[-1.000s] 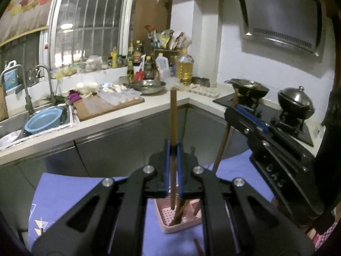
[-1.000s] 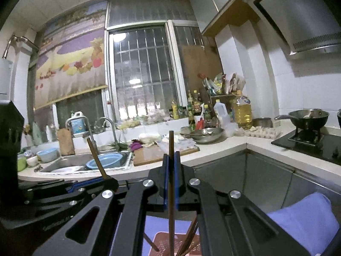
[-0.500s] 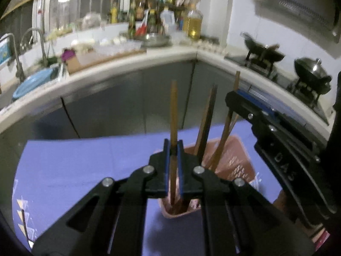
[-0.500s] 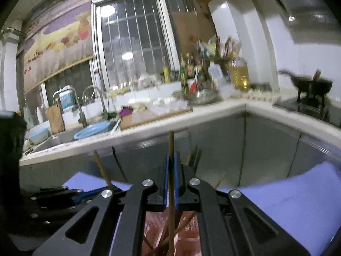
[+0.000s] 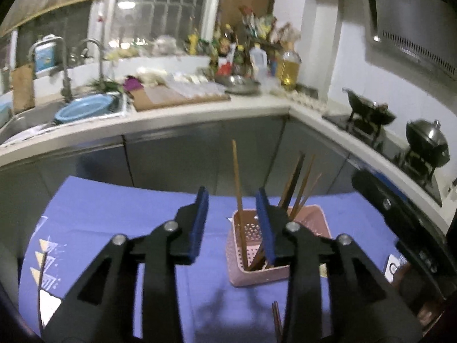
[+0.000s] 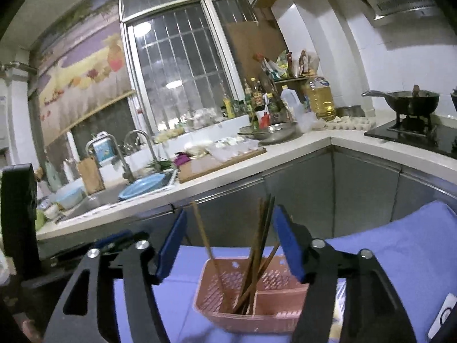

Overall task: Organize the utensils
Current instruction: 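Lift both chopsticks upright into the pink basket and open both grippers, then lower both open grippers to the chopsticks lying on the cloth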

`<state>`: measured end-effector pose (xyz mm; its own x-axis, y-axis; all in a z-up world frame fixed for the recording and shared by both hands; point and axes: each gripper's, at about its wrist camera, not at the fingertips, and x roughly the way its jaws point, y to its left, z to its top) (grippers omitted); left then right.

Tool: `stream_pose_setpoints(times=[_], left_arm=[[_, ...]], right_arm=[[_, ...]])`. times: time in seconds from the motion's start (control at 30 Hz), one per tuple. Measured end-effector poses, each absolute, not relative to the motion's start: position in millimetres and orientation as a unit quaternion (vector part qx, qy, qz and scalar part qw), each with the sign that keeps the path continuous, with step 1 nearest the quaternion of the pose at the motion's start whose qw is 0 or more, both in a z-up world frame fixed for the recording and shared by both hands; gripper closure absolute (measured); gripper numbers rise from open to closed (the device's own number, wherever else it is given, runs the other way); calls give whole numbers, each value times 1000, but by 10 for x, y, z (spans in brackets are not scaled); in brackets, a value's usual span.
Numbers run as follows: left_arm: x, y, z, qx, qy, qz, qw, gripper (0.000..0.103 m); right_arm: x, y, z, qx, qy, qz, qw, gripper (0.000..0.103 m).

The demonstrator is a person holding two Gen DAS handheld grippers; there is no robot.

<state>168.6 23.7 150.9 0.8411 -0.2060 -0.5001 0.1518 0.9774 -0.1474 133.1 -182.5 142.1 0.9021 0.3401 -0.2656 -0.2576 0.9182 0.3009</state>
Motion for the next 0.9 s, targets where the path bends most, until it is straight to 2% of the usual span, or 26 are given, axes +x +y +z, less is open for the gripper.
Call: stream_pose_setpoints(times=[0.17,0.37,0.43,0.6,0.67,0.77,0.9], left_arm=[[1184,323,1446,-55,248,-96,962,67],[668,223,856,-16,292,-121,949,67],[580,169,583,-6,327,-128,936,67],[455,48,18,10,400,-146,905,67],[435,34,-122,8,416,-150,897,67],[445,34,-301,-1,445,-161,881,67],[445,49,-482,-23,480,-177,859,67]], right_arm=[[821,-1909,1205,139,200,185,952,26],[320,-1960,607,111,286,182,934,27],[182,-1973,416,104,307,175,929,34],[-40,-1977,-34,121,370,163,906,67],[-112,-1931,-172,122,388,162,899,74],[-200,-1859,-305,111,402,158,895,79],[-237,-1778,-387,97,415,156,891,79]])
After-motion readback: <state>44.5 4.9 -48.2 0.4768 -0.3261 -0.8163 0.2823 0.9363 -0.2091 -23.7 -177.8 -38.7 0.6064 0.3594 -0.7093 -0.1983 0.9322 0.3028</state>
